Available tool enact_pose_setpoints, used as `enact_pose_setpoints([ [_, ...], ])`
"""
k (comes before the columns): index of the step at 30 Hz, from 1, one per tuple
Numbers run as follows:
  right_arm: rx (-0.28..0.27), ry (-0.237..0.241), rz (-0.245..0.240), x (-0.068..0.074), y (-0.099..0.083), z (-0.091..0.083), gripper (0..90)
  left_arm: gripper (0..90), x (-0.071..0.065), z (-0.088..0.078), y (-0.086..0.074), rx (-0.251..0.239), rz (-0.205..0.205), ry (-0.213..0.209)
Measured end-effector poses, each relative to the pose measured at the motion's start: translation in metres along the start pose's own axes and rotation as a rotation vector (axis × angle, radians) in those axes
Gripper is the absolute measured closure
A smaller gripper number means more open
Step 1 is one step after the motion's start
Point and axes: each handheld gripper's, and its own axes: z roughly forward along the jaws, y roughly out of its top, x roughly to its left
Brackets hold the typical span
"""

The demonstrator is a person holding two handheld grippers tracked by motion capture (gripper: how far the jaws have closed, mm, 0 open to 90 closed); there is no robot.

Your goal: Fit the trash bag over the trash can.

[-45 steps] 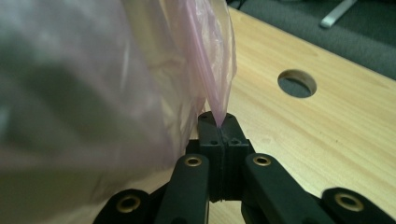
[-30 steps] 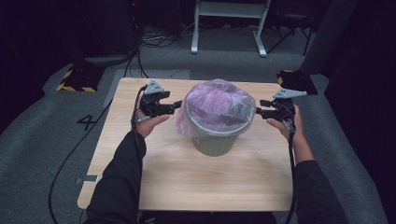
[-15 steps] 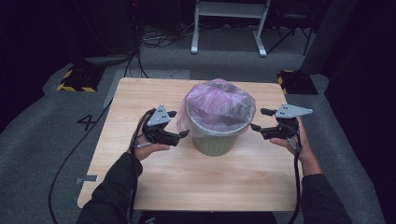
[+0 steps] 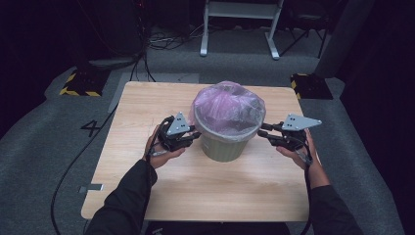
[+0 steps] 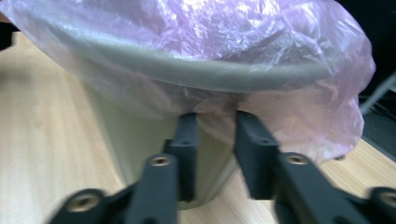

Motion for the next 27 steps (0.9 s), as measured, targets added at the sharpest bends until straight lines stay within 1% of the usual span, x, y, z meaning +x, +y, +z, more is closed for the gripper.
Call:
enact_pose_setpoints([
  [2,0.004,0.002,-0.014,0.002,0.001,0.000,83.7,85.6,0.000,0.000,-0.001,-0.002,0.000,-0.001],
  [3,0.002,0.011,-0.020,0.002,0.001,-0.001,88.2,88.1,0.000,0.000,-0.002,-0.006,0.000,-0.002],
  [4,0.003,0.015,-0.021,0.003,0.001,-0.002,90.0,89.0,0.000,0.000,-0.002,-0.003,0.003,-0.006],
  [6,0.002,0.027,-0.028,0.004,0.002,-0.004,90.0,89.6,-0.001,0.001,-0.004,0.003,0.006,-0.013],
  [8,0.010,0.021,-0.038,0.006,0.002,-0.006,90.0,89.7,-0.003,0.003,-0.006,0.017,0.018,-0.025],
  [9,0.017,0.025,-0.043,0.008,0.001,-0.007,90.0,89.7,-0.004,0.003,-0.007,0.024,0.024,-0.028],
  [10,0.024,0.031,-0.046,0.009,0.000,-0.008,90.0,89.7,-0.005,0.004,-0.008,0.030,0.030,-0.030],
  [12,0.060,0.033,-0.061,0.013,-0.004,-0.007,90.0,89.8,-0.008,0.006,-0.011,0.040,0.035,-0.042],
  [16,0.090,0.048,-0.071,0.018,-0.013,-0.007,90.0,89.8,-0.013,0.011,-0.018,0.069,0.042,-0.052],
  [20,0.141,0.067,-0.044,0.016,-0.020,-0.002,90.0,89.8,-0.015,0.016,-0.026,0.099,0.039,-0.059],
  [21,0.162,0.071,-0.041,0.016,-0.021,0.000,90.0,89.8,-0.015,0.017,-0.028,0.112,0.044,-0.061],
  [22,0.182,0.076,-0.035,0.015,-0.022,0.002,90.0,89.8,-0.016,0.019,-0.030,0.111,0.038,-0.061],
  [24,0.225,0.091,-0.023,0.013,-0.025,0.007,90.0,89.8,-0.017,0.022,-0.035,0.129,0.040,-0.063],
  [27,0.280,0.111,0.002,0.008,-0.032,0.016,90.0,89.7,-0.017,0.029,-0.041,0.158,0.040,-0.066],
])
